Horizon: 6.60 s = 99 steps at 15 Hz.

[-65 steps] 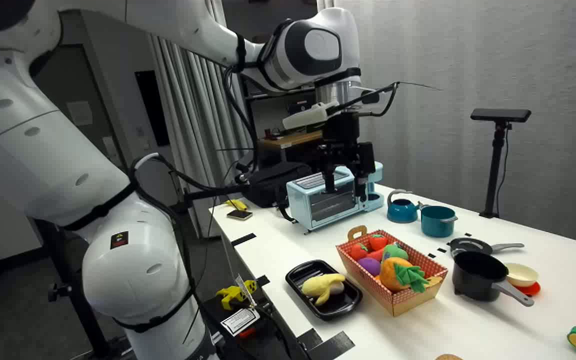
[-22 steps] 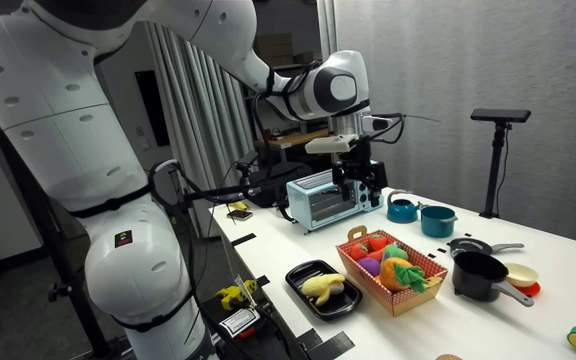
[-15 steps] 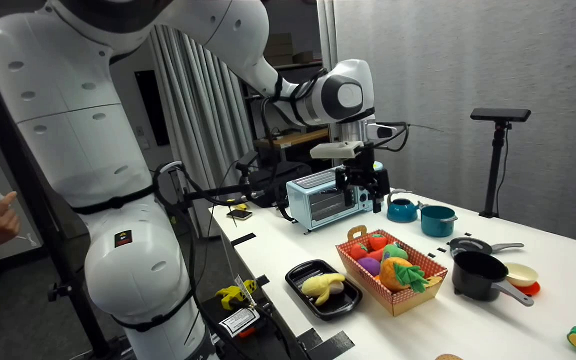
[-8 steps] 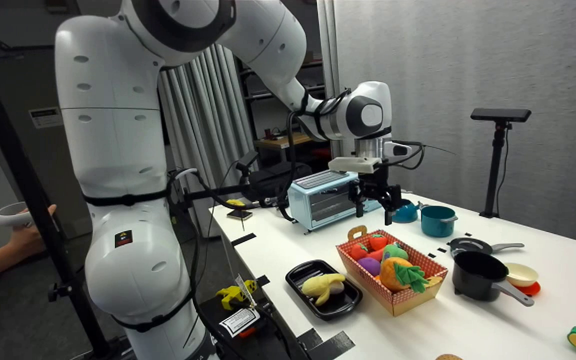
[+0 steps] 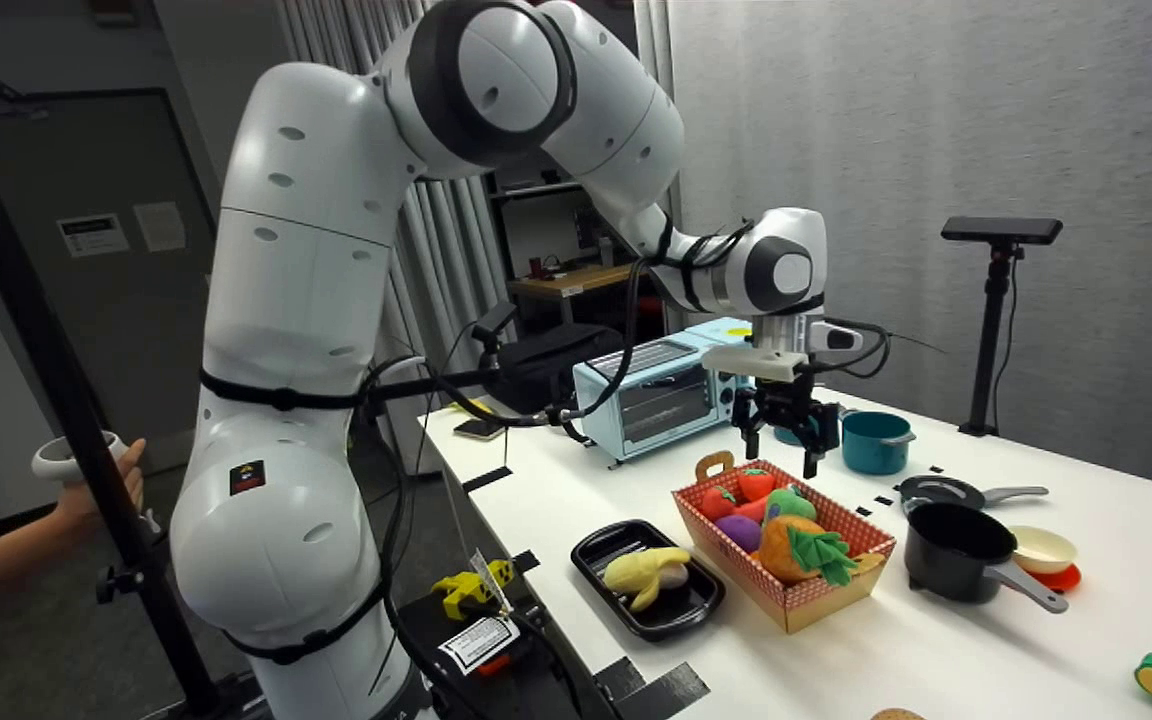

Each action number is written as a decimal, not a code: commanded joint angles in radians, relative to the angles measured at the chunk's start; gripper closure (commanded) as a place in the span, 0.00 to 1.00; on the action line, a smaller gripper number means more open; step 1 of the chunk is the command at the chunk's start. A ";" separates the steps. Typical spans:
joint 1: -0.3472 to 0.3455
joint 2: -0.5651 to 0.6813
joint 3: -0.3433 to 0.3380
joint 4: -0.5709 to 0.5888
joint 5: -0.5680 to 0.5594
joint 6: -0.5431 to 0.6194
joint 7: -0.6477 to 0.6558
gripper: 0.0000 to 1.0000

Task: Take the pear and watermelon plush toys out of the box and place them on the black tray

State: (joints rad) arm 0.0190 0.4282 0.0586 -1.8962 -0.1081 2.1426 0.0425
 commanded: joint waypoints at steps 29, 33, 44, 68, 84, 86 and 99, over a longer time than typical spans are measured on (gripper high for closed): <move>0.063 -0.015 0.014 0.083 0.062 -0.267 0.028 0.95; 0.102 -0.090 0.048 0.025 0.090 -0.267 0.033 0.95; 0.195 -0.071 0.121 -0.120 0.156 -0.167 0.068 0.95; 0.156 -0.075 0.052 -0.184 0.149 -0.084 0.100 0.00; 0.091 0.108 0.003 0.067 0.144 -0.010 0.047 0.00; 0.075 0.142 -0.005 0.104 0.157 -0.009 0.050 0.00; -0.004 0.343 -0.017 0.351 0.235 -0.040 0.066 0.02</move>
State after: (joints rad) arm 0.0303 0.7056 0.0344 -1.6417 0.0900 2.1273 0.1097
